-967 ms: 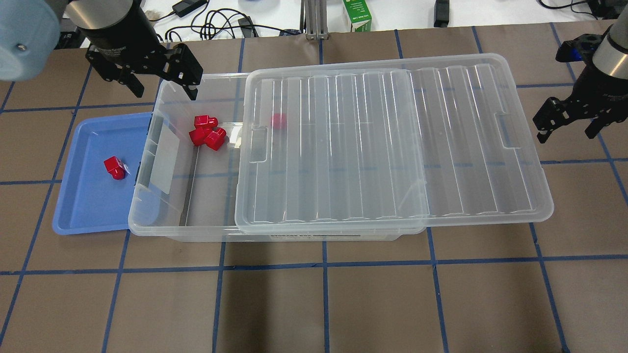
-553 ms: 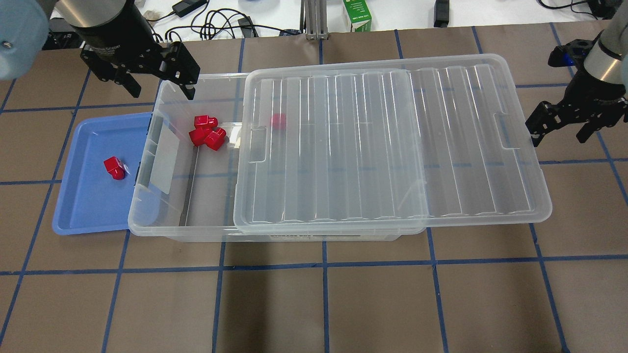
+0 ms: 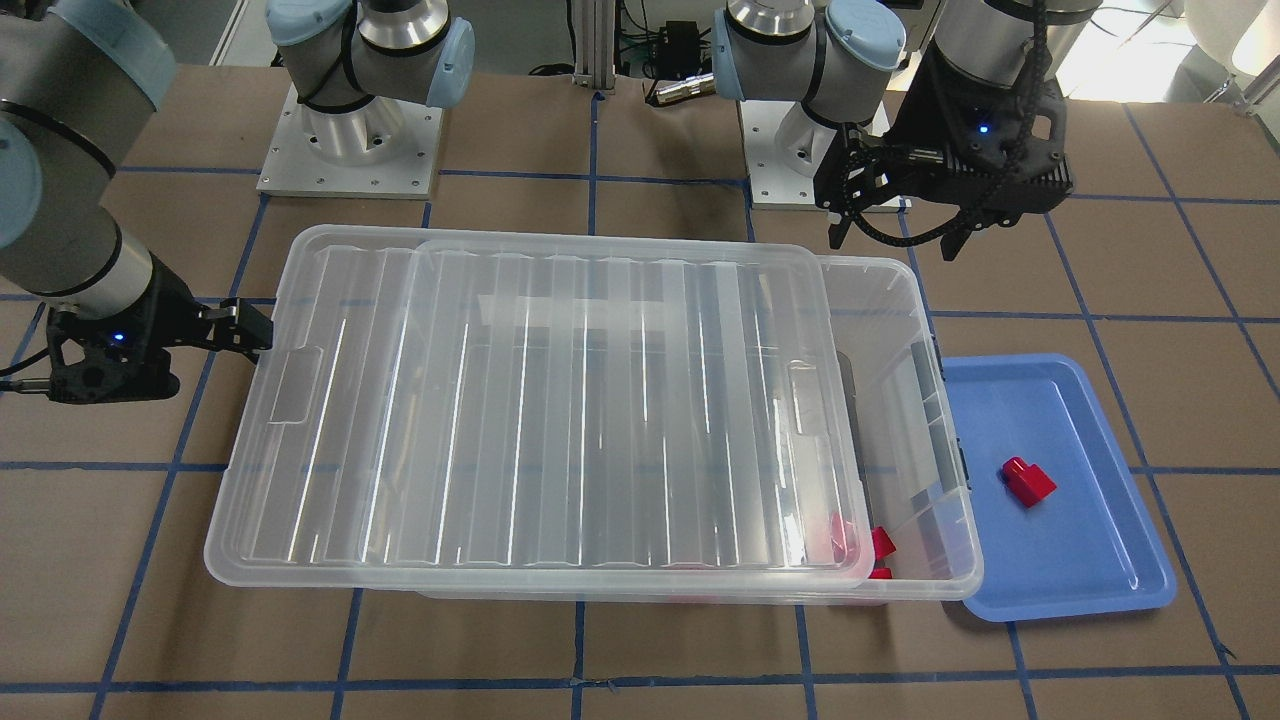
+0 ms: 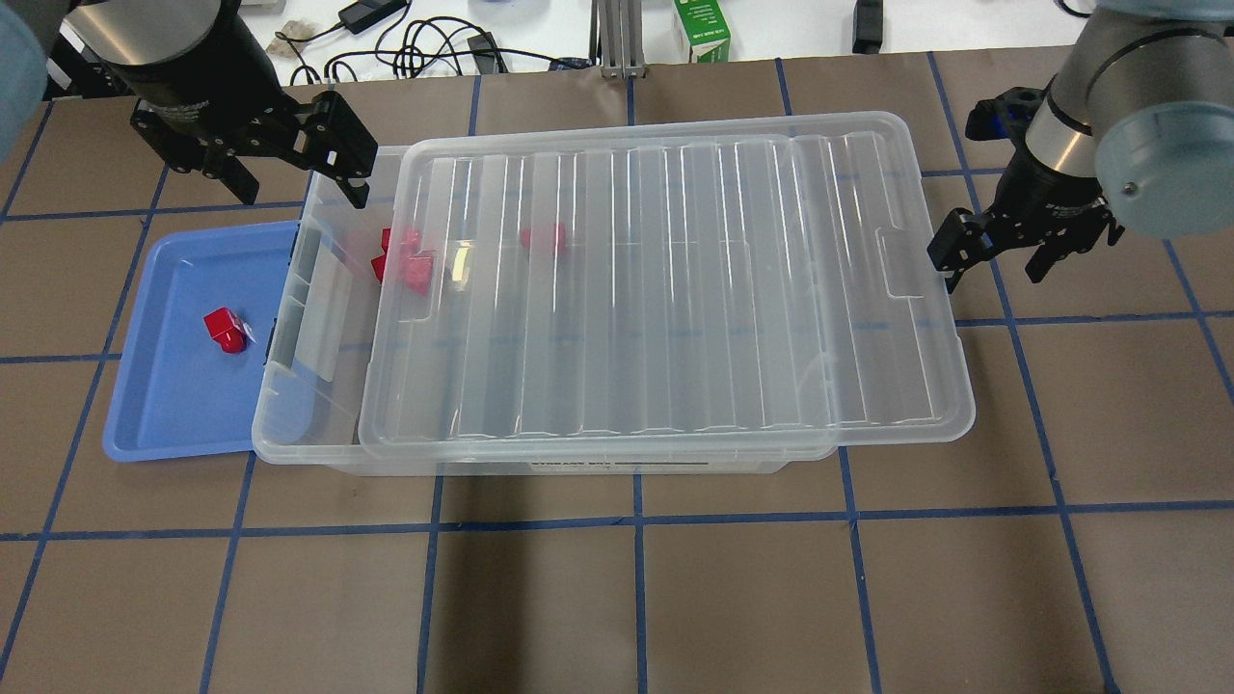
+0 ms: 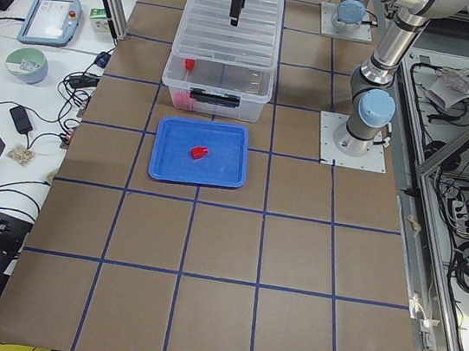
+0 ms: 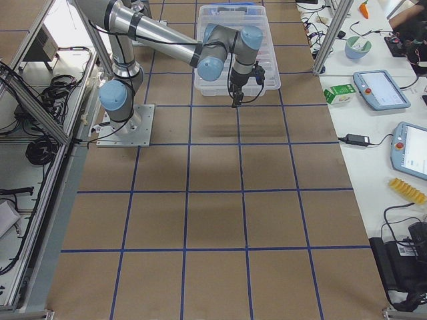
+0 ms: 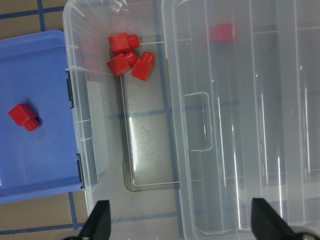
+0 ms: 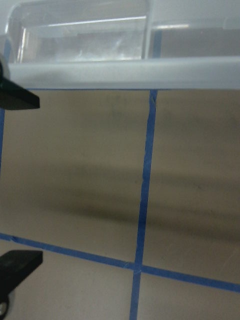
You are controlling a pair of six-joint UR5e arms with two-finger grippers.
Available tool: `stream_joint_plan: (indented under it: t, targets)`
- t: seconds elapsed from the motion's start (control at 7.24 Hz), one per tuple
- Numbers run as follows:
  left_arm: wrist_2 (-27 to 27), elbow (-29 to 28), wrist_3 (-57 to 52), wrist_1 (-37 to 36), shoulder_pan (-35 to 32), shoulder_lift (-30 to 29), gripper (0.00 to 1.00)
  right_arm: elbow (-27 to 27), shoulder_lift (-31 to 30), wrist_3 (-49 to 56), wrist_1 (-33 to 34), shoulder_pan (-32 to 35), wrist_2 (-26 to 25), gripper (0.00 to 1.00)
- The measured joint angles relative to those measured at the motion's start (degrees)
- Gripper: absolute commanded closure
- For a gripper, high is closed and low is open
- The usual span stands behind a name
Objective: Place red block in blue tray from box
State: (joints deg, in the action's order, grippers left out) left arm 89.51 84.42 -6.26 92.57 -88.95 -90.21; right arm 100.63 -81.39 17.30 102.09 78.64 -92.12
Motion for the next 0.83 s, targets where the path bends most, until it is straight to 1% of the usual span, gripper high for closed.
stream_joint_plan:
  t: [0.14,0.41,0.83]
  targets:
    - [-0.1,0.3,0.3,-0.2,0.7,0.2,0.00,0.0,0.0,-1.8,0.2,2.4,0.0,0.00]
    - [0.0,0.4,0.3,-0.4,1.4,0.4,0.00,-0.1,0.0,-3.7,0.3,6.1,2.2,0.00]
    - [-0.1,0.6,0.8,-0.4,1.5,0.2,0.00,-0.8,-0.1,-3.6,0.7,7.7,3.0,0.00]
